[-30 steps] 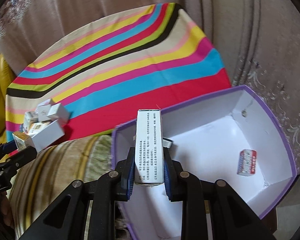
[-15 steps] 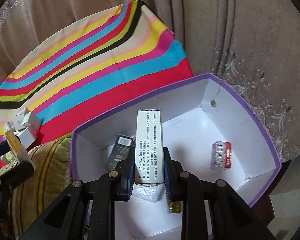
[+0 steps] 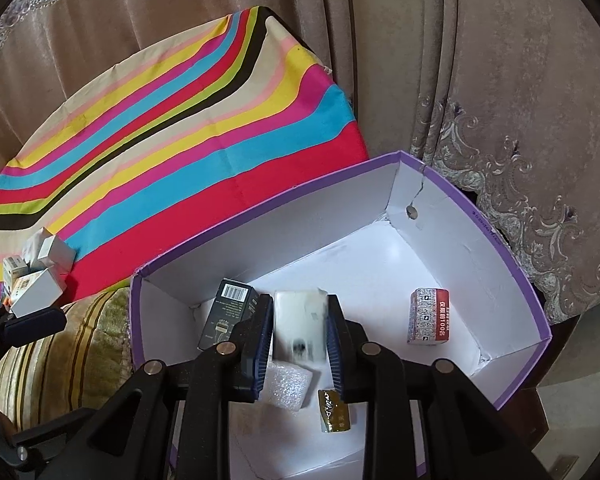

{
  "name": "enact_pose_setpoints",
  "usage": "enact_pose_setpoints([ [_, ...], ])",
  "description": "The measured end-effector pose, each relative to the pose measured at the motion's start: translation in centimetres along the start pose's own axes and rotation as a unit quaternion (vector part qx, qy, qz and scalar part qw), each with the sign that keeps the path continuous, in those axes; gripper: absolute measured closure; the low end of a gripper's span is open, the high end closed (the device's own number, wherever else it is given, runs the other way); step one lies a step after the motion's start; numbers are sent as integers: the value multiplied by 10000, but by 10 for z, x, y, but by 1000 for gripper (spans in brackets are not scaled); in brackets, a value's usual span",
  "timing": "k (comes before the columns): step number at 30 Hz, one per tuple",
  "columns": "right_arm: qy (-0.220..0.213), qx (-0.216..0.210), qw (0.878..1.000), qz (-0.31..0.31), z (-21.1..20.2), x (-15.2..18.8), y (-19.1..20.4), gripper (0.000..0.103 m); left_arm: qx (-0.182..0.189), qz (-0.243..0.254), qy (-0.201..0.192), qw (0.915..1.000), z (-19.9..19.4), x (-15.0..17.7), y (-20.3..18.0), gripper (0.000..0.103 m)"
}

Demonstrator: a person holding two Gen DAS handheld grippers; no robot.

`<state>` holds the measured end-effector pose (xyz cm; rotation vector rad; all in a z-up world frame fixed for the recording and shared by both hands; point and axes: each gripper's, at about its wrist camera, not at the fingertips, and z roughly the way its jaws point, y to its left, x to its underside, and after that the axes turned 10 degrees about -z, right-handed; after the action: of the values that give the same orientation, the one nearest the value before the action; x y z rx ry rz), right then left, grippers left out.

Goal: Organize objects
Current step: 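Carry both boxes to the purple-rimmed box and release them inside, then withdraw both open grippers from the purple-rimmed box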

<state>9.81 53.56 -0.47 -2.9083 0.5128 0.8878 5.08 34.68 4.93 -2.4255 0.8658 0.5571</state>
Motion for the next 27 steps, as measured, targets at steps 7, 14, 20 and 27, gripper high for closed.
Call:
enact_pose_setpoints([
  [7, 36, -55, 10000, -21, 3, -2, 6, 62, 24, -337, -80, 9994, -5, -1, 14, 14],
  [14, 29, -142, 9998, -152, 2, -5, 20, 55, 48, -624, -211, 9978, -14, 0, 29, 14],
  [20, 33, -306, 9990, -337, 2, -9, 39, 49, -14, -1022, -362, 9941, -27, 2, 52, 14],
  [27, 52, -520, 9966, -638, 1, -12, 69, 43, -88, -1503, -660, 9864, -52, 11, 85, 14],
])
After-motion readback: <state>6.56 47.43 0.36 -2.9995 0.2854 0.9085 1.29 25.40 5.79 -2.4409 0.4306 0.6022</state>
